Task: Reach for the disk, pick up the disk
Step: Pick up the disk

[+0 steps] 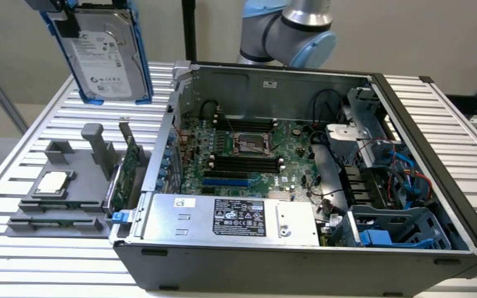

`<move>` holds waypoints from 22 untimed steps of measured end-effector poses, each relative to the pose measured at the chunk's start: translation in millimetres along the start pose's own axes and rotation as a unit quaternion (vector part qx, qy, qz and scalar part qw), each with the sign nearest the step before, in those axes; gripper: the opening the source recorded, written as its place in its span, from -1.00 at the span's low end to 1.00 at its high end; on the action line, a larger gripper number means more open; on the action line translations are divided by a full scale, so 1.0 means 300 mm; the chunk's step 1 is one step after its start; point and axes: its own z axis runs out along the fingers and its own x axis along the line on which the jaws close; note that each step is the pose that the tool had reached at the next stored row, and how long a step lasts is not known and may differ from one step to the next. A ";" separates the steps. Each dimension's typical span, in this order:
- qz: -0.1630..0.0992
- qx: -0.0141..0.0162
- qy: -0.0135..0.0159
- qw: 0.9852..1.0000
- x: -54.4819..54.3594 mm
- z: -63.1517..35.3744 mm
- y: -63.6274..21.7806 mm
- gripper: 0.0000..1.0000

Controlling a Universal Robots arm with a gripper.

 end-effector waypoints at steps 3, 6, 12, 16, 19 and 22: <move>0.000 0.000 -0.003 1.000 0.015 -0.022 -0.042 -0.35; 0.000 0.000 -0.004 1.000 0.033 -0.041 -0.083 -0.35; 0.000 0.000 -0.005 1.000 0.074 -0.063 -0.149 -0.35; 0.000 0.000 -0.005 1.000 0.101 -0.068 -0.191 -0.35; 0.000 0.000 -0.006 1.000 0.120 -0.071 -0.228 -0.35; 0.000 0.000 -0.007 1.000 0.138 -0.072 -0.268 -0.35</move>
